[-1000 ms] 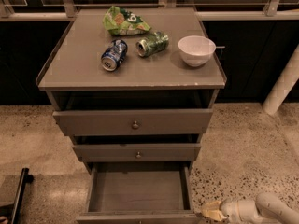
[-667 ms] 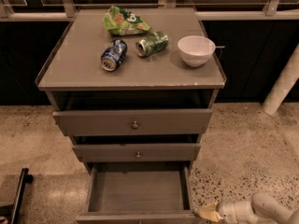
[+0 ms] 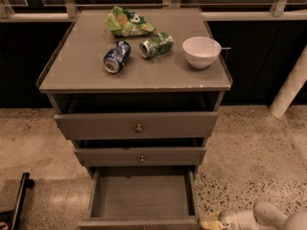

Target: Close bottom drawer

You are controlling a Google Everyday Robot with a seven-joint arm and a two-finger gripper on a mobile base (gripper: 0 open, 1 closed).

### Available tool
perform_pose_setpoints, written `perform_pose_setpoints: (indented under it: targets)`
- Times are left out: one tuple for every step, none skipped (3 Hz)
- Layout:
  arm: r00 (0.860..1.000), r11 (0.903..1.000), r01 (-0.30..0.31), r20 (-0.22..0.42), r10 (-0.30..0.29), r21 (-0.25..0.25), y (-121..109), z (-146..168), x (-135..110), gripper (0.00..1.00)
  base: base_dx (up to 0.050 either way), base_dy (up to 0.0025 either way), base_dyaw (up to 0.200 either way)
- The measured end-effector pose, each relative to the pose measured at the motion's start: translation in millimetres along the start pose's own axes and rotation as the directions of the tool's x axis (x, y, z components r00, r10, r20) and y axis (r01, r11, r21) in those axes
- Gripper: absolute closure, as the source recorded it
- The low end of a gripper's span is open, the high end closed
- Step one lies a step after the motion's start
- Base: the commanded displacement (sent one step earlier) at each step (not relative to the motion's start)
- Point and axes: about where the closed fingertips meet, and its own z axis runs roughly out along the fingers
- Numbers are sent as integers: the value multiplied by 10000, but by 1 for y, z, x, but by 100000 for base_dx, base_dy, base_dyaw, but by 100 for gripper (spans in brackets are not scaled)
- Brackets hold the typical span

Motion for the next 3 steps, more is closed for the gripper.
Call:
perform_pose_setpoints:
  targets:
    - [9994, 9995, -298, -150, 297, -112, 8, 3, 5, 100, 0, 0, 0]
    - [9997, 9991, -218, -60, 221, 368, -3, 13, 9, 100, 0, 0, 0]
    - [9998, 9979, -166, 75, 161, 619, -6, 15, 8, 100, 0, 0, 0]
